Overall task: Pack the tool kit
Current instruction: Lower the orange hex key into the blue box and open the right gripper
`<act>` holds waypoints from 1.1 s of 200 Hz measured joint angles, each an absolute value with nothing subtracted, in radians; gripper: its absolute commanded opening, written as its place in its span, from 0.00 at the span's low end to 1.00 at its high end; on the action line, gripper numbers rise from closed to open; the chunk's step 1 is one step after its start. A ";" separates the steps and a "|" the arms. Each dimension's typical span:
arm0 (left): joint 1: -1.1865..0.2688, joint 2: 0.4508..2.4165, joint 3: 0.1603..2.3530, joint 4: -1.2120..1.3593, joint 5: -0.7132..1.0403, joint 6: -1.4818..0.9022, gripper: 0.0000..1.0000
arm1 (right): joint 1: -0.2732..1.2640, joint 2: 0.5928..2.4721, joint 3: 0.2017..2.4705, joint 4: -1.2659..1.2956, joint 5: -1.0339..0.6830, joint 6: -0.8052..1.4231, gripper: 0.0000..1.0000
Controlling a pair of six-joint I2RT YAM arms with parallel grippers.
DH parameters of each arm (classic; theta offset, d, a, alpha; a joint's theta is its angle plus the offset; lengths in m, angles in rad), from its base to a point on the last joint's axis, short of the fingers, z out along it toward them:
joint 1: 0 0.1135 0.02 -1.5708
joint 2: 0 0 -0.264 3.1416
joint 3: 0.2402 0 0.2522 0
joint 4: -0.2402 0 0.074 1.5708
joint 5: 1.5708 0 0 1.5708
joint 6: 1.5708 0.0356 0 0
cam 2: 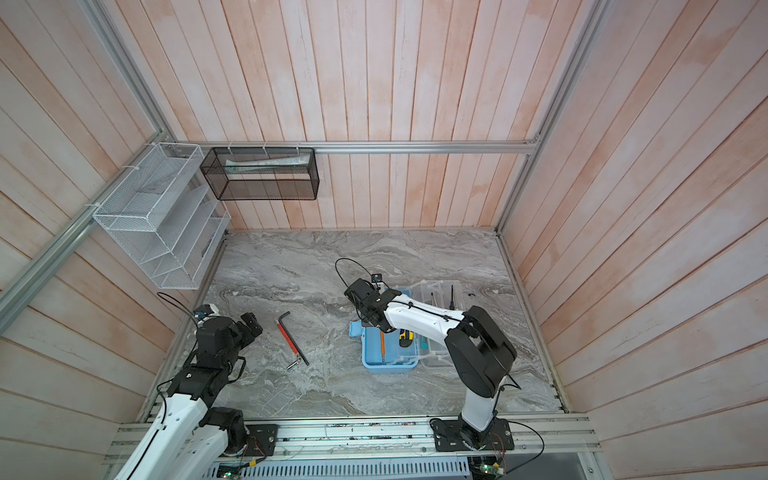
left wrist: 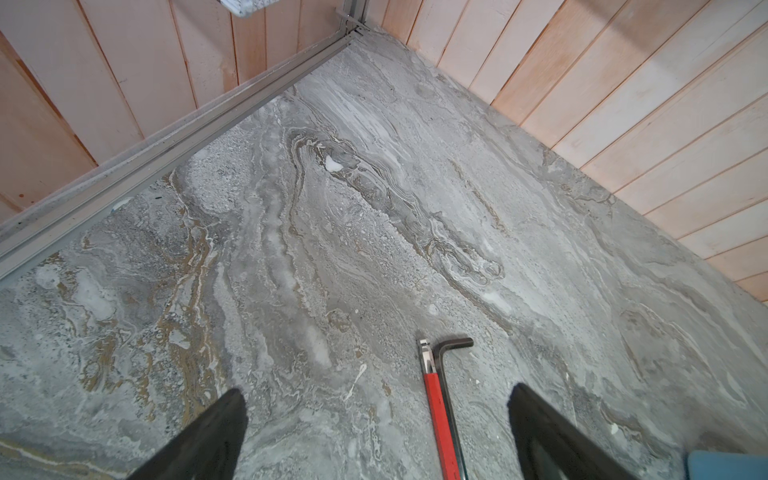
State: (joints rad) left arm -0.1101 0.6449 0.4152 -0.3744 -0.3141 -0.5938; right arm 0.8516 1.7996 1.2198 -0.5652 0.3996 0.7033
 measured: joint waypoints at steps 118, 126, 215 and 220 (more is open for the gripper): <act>-0.110 0.645 0.415 -0.374 -0.313 -0.593 1.00 | 0.826 1.898 1.259 -0.538 0.342 0.680 0.20; -0.110 0.645 0.415 -0.374 -0.311 -0.593 1.00 | 0.826 1.898 1.260 -0.539 0.342 0.681 0.22; -0.110 0.645 0.415 -0.374 -0.311 -0.593 1.00 | 0.864 1.783 1.361 -0.590 0.340 0.606 0.27; -0.110 0.645 0.415 -0.374 -0.311 -0.593 1.00 | 0.873 1.765 1.368 -0.574 0.323 0.588 0.27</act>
